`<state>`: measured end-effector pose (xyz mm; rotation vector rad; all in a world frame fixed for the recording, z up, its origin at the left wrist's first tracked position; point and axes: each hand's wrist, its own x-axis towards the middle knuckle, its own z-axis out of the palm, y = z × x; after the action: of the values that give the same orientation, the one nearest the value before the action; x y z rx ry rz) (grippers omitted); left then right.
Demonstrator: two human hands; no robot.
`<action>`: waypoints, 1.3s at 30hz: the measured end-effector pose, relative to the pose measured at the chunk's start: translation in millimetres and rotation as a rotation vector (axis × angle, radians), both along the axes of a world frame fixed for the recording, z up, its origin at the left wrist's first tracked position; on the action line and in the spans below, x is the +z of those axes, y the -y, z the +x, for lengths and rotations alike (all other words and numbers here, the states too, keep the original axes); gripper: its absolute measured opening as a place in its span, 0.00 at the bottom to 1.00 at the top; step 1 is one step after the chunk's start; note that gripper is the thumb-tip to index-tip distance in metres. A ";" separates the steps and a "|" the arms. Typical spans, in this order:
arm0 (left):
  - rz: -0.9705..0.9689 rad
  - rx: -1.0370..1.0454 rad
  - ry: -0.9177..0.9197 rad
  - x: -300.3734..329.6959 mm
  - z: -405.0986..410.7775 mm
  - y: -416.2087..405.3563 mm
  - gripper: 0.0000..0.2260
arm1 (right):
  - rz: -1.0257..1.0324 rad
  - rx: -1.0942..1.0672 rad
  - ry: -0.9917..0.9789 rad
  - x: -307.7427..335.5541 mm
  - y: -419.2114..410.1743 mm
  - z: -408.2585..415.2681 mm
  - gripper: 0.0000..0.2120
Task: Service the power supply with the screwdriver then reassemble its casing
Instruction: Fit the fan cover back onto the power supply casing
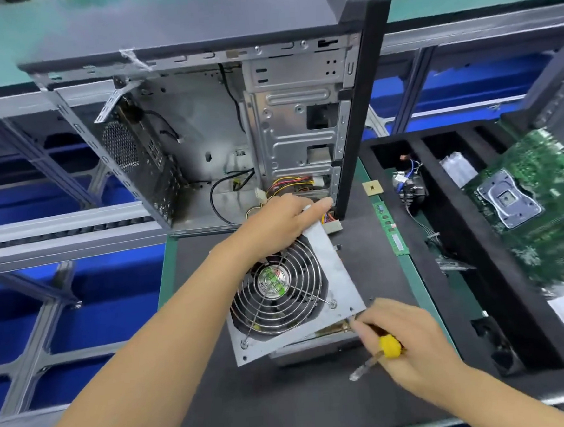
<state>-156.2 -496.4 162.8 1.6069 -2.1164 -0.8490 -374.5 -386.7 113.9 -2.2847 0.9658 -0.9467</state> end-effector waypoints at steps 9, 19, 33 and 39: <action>0.087 -0.123 0.002 -5.8 -18.6 9.0 0.23 | 0.613 -0.302 0.214 13.8 44.6 -8.5 0.16; 0.165 -0.119 0.025 -12.9 -33.2 9.4 0.29 | 1.186 -0.140 0.122 10.6 59.8 0.3 0.28; 0.000 0.627 -0.233 -49.3 52.8 -79.9 0.13 | 1.187 -0.077 0.130 8.8 79.1 8.8 0.19; 0.558 0.694 -0.830 -66.6 37.3 -99.8 0.35 | 1.214 -0.053 0.104 5.2 82.2 2.7 0.27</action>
<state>-118.8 -396.6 96.2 1.6257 -0.7164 -1.5433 -371.7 -468.9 119.1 -1.1697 1.1123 -0.2904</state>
